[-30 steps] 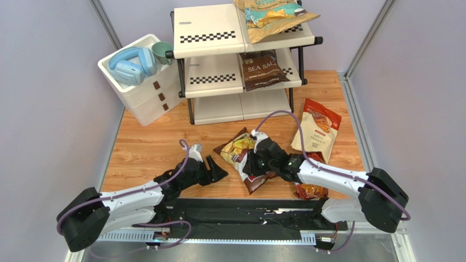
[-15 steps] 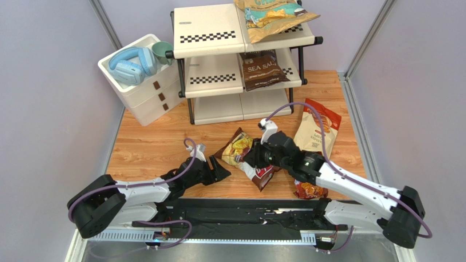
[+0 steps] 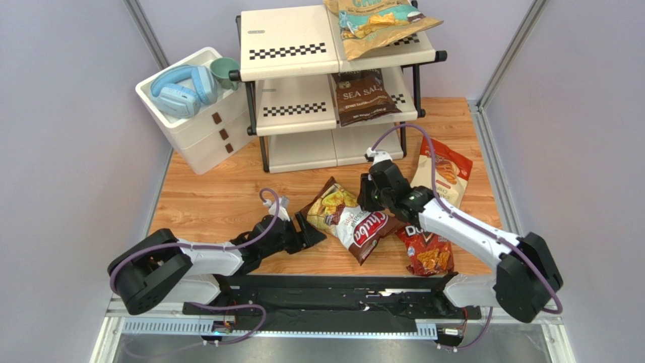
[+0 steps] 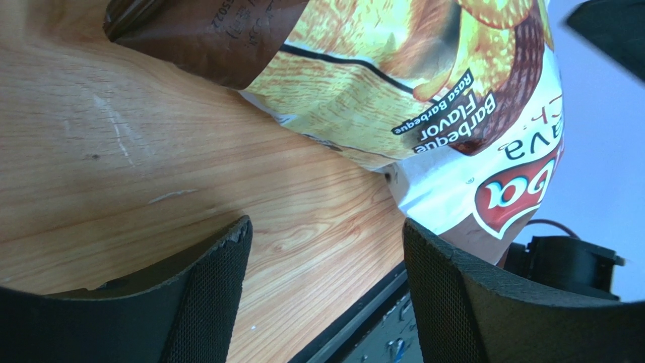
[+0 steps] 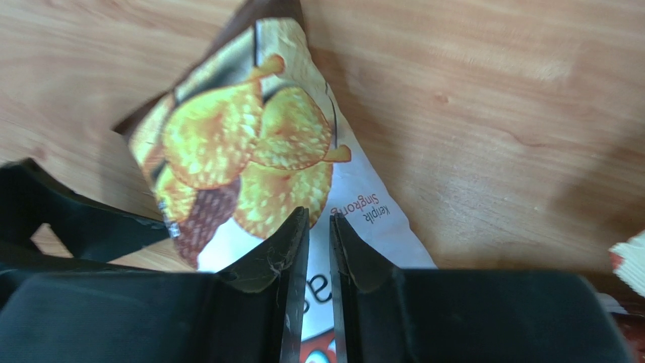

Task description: Place and organize the chips bags onto the shelf

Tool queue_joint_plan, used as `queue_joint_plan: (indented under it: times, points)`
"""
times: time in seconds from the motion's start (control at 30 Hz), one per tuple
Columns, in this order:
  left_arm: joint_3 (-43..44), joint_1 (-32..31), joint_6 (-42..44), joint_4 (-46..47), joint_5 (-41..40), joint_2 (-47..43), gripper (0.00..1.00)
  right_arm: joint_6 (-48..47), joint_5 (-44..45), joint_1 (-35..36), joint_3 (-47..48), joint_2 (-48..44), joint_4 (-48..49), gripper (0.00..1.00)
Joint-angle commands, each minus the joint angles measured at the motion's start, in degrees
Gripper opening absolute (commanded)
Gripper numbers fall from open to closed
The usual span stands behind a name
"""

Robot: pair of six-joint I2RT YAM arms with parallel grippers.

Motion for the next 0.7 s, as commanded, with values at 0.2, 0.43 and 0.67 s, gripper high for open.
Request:
queue_joint_plan:
  times: [0.2, 0.43, 0.67]
  points:
    - [-0.92, -0.38, -2.93, 10.22, -0.60, 5.42, 0.83, 3.30, -4.64, 0.90, -5.08, 4.41, 6.68, 0.17]
    - [-2.67, -0.38, -6.27, 22.06, 0.81, 14.81, 0.83, 7.87, -5.96, 5.03, -9.31, 4.77, 9.24, 0.14]
    - [-4.61, -1.08, -8.38, 37.90, 2.56, 23.17, 0.89, 10.16, -3.15, 8.11, -10.98, 4.94, 10.03, 0.14]
